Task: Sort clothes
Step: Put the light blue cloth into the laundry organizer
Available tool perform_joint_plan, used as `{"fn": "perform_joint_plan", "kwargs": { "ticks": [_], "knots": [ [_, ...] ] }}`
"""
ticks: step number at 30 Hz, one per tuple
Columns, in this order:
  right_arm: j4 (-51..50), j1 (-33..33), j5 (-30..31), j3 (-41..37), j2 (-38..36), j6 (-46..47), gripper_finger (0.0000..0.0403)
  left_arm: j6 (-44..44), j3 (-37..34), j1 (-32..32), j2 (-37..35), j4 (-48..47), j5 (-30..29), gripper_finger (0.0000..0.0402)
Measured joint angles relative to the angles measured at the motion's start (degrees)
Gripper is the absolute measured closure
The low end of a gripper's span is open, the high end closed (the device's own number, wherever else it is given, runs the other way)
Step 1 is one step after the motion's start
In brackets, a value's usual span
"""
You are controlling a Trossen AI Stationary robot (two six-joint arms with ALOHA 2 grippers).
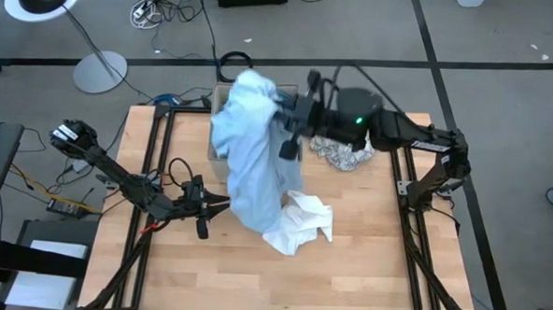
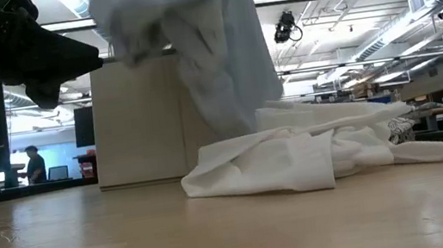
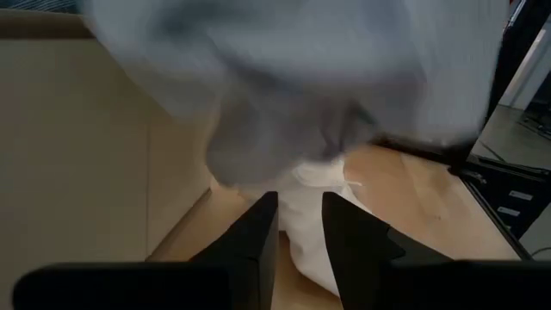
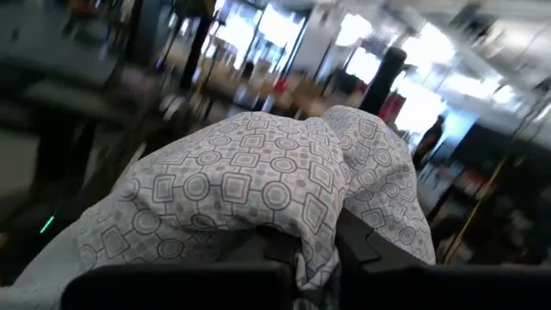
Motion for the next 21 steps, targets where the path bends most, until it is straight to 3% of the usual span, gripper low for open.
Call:
{"fn": "perform_joint_plan", "kwargs": {
  "ticks": [13, 21],
  "knots": [
    [31.3, -10.8, -8.0, 1.1, 0.7, 0.4, 0.0378, 0.2, 0.0, 0.0, 0.0, 0.0, 0.0, 0.0303],
    [43.5, -18.2, -17.1, 1.1, 3.4, 14.7, 0.0378, 1.4, 0.0, 0.0, 0.0, 0.0, 0.0, 0.0303]
  ]
}}
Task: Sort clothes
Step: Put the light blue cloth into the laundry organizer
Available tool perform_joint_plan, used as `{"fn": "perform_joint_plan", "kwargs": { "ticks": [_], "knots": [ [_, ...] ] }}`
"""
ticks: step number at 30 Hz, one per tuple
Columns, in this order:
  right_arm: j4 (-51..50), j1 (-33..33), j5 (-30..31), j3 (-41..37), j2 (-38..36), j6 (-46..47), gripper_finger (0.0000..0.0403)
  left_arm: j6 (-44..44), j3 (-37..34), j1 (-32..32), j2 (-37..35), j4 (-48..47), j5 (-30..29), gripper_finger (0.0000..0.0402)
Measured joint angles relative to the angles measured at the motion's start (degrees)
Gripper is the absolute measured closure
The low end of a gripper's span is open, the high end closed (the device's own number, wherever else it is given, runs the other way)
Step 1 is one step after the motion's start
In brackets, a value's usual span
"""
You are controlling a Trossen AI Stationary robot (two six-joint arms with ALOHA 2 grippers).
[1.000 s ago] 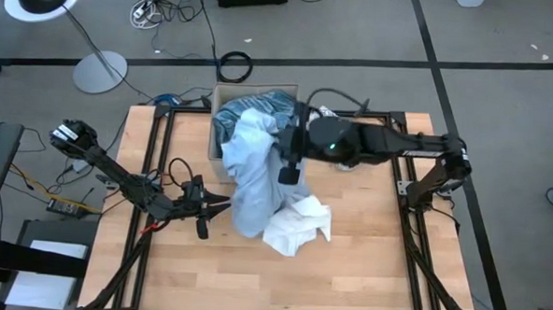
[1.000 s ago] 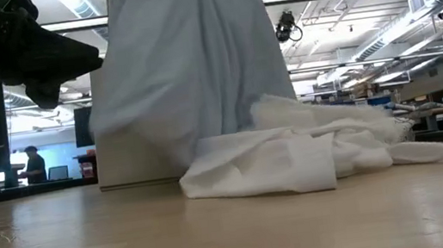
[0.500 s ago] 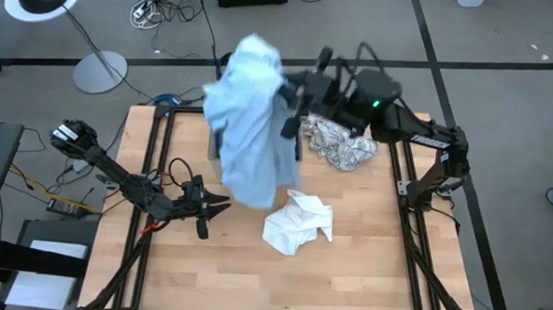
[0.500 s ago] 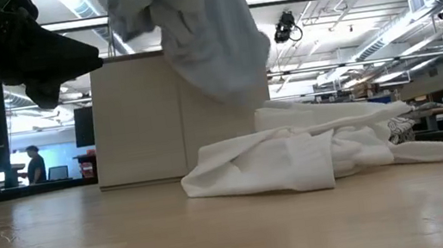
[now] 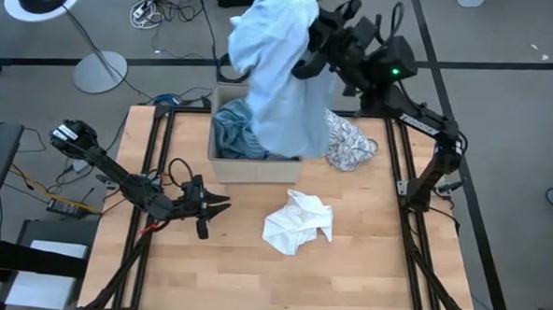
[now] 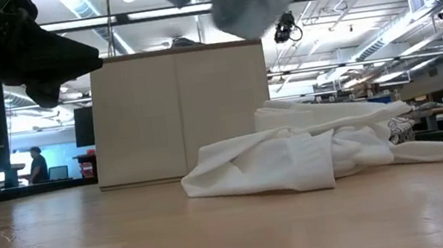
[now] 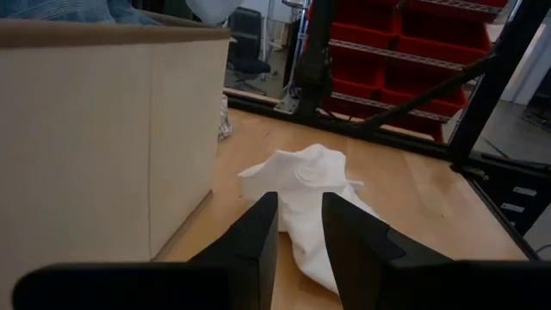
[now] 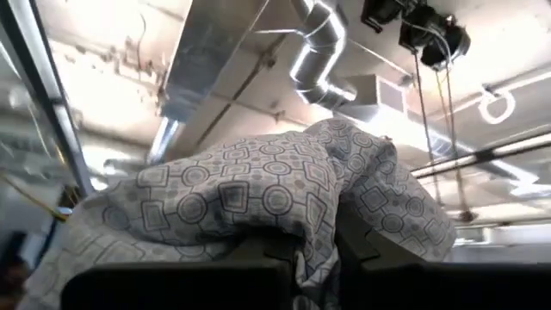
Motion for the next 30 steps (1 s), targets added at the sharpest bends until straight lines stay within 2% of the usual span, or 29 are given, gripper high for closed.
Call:
{"fn": "perform_joint_plan", "kwargs": {
  "ticks": [5, 10, 13, 16, 20, 24, 26, 28, 30],
  "knots": [
    [1.1, -2.4, -5.7, -0.1, 3.6, 7.2, 0.0378, 0.0, 0.0, 0.0, 0.0, 0.0, 0.0, 0.0303],
    [9.1, -3.4, -12.5, 0.9, 7.8, 12.9, 0.0378, 0.0, 0.0, 0.0, 0.0, -0.1, 0.0, 0.0303],
    [9.0, -3.6, -13.3, 3.1, 9.5, 13.7, 0.0378, 0.0, 0.0, 0.0, 0.0, 0.0, 0.0, 0.0303],
    [3.2, -3.6, -14.1, 4.1, 9.1, 13.7, 0.0378, 0.0, 0.0, 0.0, 0.0, 0.0, 0.0, 0.0303],
    [-19.7, -3.6, -14.3, 5.3, 6.7, 12.0, 0.0377, 0.0, 0.0, 0.0, 0.0, -0.1, 0.0, 0.0303],
    [-43.6, -3.6, -8.0, 5.5, 5.4, 7.2, 0.0378, 0.0, 0.0, 0.0, 0.0, -0.1, 0.0, 0.0303],
    [-53.1, -3.6, -2.5, 5.5, 5.4, 6.6, 0.0378, 0.0, 0.0, 0.0, 0.0, -0.1, 0.0, 0.0303],
    [-60.9, -3.6, 7.3, 5.3, 5.5, 5.4, 0.0378, 0.0, 0.0, 0.0, 0.0, -0.1, 0.0, 0.0303],
    [-64.0, -3.7, 18.4, 3.8, 5.4, 4.3, 0.0378, 0.0, 0.0, 0.0, 0.0, -0.1, 0.0, 0.0303]
  ]
}}
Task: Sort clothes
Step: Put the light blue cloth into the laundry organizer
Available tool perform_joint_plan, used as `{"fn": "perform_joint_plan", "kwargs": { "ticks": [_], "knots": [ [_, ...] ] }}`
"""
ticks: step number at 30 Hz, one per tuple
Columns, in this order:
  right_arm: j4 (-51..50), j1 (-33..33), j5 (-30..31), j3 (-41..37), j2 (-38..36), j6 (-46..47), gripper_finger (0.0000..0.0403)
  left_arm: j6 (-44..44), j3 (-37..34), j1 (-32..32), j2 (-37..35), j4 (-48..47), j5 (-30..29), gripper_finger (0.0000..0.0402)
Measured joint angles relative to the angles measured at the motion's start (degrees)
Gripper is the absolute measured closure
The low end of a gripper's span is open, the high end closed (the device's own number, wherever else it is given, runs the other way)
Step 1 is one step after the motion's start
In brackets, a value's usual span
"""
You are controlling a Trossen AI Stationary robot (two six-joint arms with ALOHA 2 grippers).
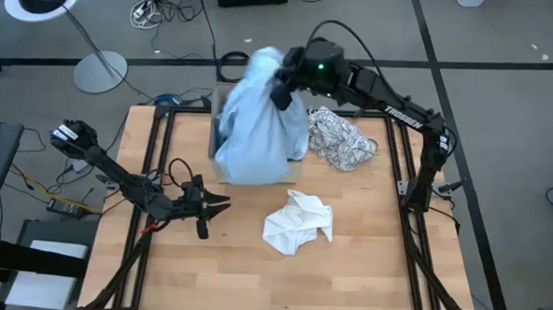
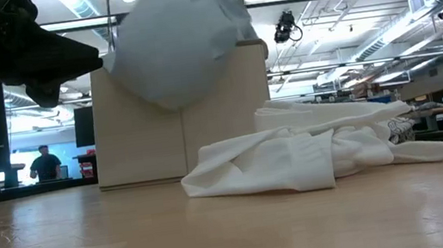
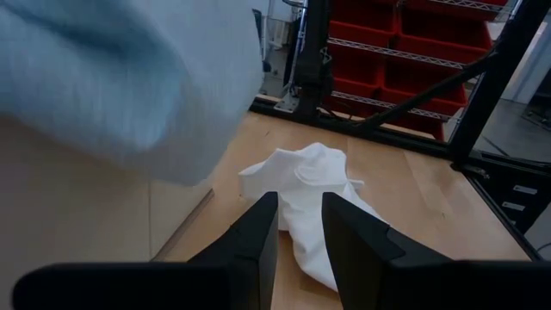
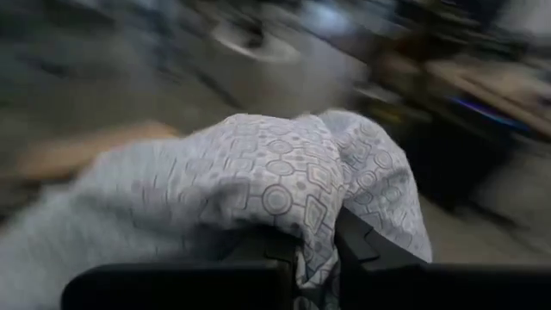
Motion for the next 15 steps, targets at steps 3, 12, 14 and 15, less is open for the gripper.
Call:
{"fn": "perform_joint_plan", "kwargs": {
  "ticks": [3, 12, 14, 15],
  "knots": [
    [-5.3, -0.2, 4.7, -1.6, 0.1, 2.8, 0.0378, 0.0, 0.0, 0.0, 0.0, 0.0, 0.0, 0.0303],
    [-13.1, 3.4, -21.1, -1.6, 2.8, 15.9, 0.0378, 0.0, 0.0, 0.0, 0.0, 0.0, 0.0, 0.0303],
    [-11.6, 4.1, -27.1, -1.6, 4.2, 15.9, 0.0378, 0.0, 0.0, 0.0, 0.0, 0.1, 0.0, 0.0303],
    [-9.9, 4.5, -29.5, -1.6, 5.2, 15.9, 0.0378, 0.0, 0.0, 0.0, 0.0, 0.1, 0.0, 0.0303]
  ]
}}
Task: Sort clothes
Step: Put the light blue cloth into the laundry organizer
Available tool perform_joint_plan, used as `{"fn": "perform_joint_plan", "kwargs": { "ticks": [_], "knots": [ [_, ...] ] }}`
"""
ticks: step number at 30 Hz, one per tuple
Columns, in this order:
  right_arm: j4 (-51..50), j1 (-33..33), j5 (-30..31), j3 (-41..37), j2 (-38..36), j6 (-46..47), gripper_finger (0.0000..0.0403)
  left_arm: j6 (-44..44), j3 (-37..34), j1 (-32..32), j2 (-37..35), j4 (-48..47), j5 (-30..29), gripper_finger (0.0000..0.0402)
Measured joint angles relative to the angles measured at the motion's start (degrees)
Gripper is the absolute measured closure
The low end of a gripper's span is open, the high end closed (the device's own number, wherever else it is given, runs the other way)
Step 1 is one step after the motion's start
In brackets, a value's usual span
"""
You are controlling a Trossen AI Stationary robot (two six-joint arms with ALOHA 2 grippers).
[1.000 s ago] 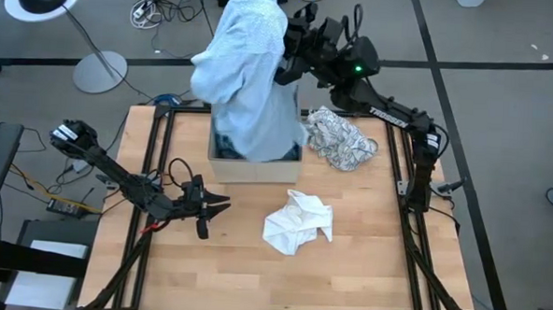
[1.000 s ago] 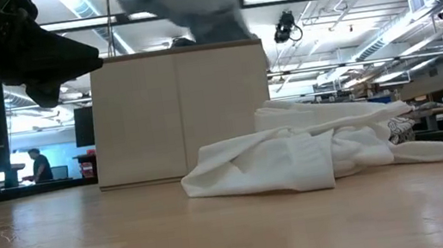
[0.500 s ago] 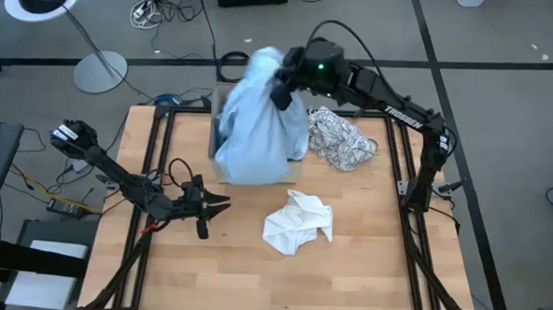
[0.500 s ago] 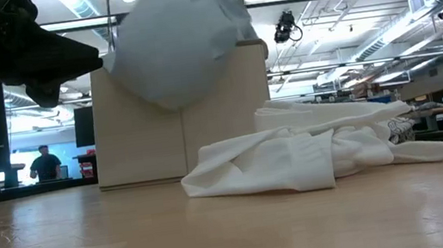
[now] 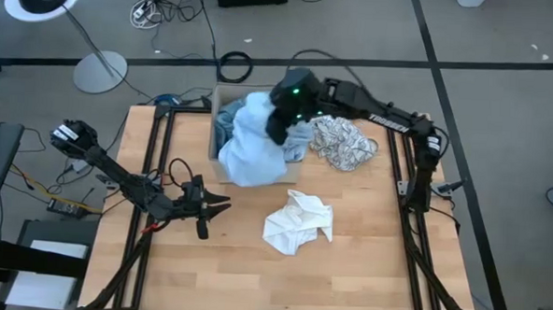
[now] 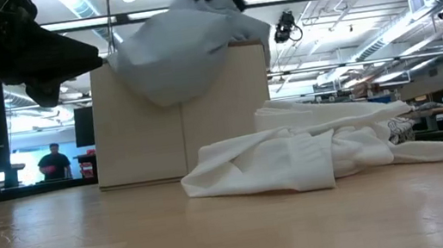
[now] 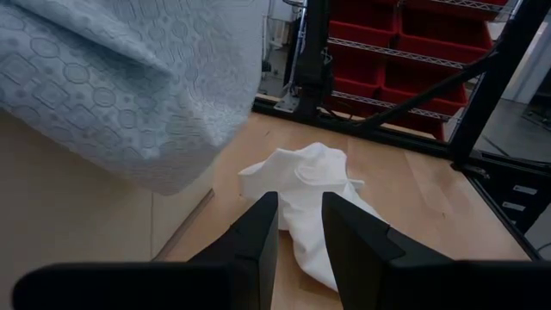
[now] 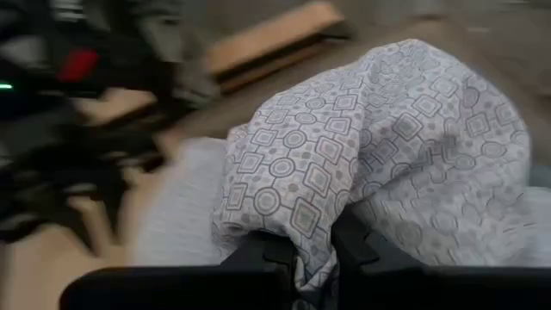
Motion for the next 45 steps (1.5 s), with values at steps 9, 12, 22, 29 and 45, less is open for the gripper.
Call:
{"fn": "perform_joint_plan", "kwargs": {
  "ticks": [9, 12, 22, 29, 45],
  "knots": [
    [9.9, -0.4, -6.3, 0.0, 13.9, -0.4, 0.0378, -0.2, 0.0, 0.0, 0.0, 0.1, 0.0, 0.0303],
    [11.6, -2.3, -3.8, 0.0, 18.7, 2.2, 0.0378, -0.2, 0.0, 0.0, 0.0, 0.3, 0.0, 0.0303],
    [14.6, -6.5, -2.2, 0.3, 27.3, 7.0, 0.037, -0.2, 0.0, 0.0, 0.0, 0.0, 0.0, 0.0303],
    [15.2, -6.5, -1.9, 0.2, 25.5, 3.2, 0.0324, -0.4, 0.0, 0.0, 0.0, 0.0, 0.0, 0.0303],
    [15.3, -7.9, -1.2, 0.4, 6.8, -1.5, 0.0202, -1.5, 0.0, 0.0, 0.0, 0.0, 0.0, 0.0303]
  ]
}}
